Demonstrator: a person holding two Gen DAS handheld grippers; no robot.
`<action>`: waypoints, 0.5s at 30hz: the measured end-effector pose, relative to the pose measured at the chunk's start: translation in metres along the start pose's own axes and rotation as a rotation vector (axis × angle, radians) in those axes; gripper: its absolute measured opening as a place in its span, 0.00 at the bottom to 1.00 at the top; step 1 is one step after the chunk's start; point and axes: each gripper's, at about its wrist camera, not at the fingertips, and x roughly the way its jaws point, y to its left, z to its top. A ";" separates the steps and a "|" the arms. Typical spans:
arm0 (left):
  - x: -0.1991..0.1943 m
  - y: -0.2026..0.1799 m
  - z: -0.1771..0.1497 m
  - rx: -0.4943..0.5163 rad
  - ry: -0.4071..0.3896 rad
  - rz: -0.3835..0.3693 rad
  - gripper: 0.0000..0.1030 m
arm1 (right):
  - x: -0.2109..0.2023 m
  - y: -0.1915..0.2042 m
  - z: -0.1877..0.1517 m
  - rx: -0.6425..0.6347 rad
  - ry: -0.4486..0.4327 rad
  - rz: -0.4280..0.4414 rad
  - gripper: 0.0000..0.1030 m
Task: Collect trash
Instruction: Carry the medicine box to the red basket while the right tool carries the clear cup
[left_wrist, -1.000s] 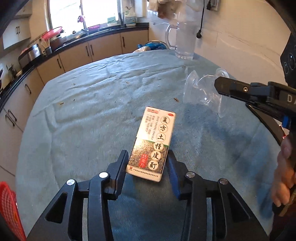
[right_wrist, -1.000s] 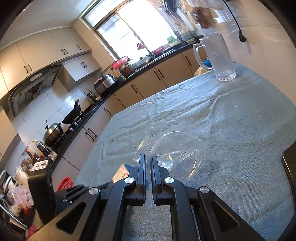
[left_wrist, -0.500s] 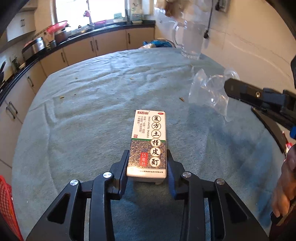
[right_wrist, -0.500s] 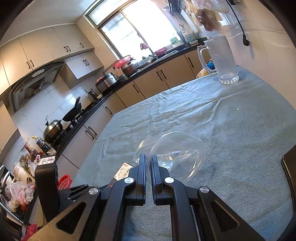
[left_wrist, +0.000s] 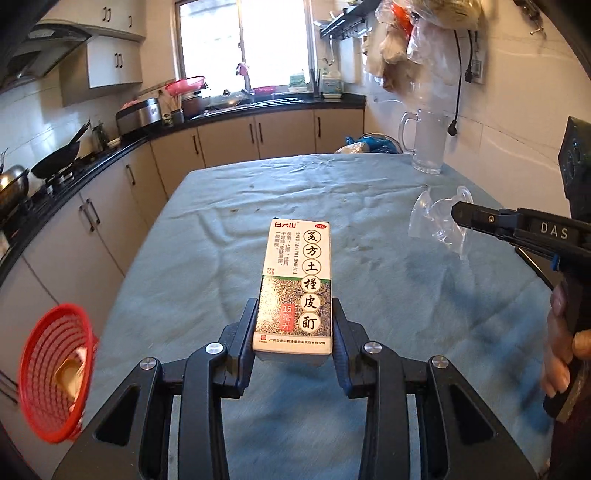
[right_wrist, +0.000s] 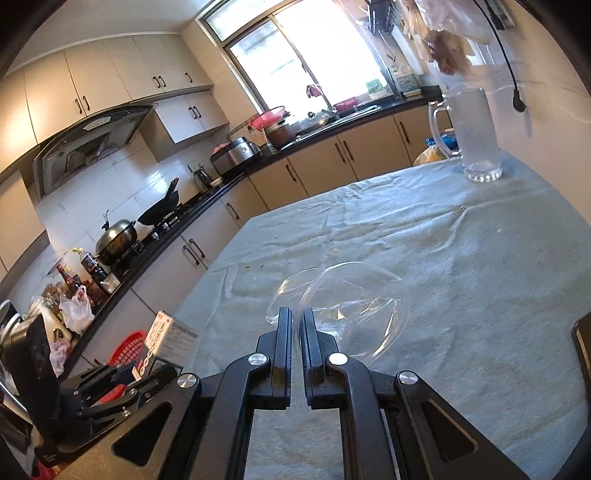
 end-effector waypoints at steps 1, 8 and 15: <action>-0.004 0.003 -0.003 -0.005 -0.005 0.009 0.33 | -0.001 0.004 -0.004 0.005 0.009 0.004 0.05; -0.032 0.029 -0.021 -0.030 -0.046 0.044 0.33 | -0.018 0.043 -0.030 0.009 0.019 0.065 0.05; -0.043 0.044 -0.034 -0.042 -0.071 0.063 0.33 | -0.018 0.079 -0.046 -0.023 0.046 0.080 0.06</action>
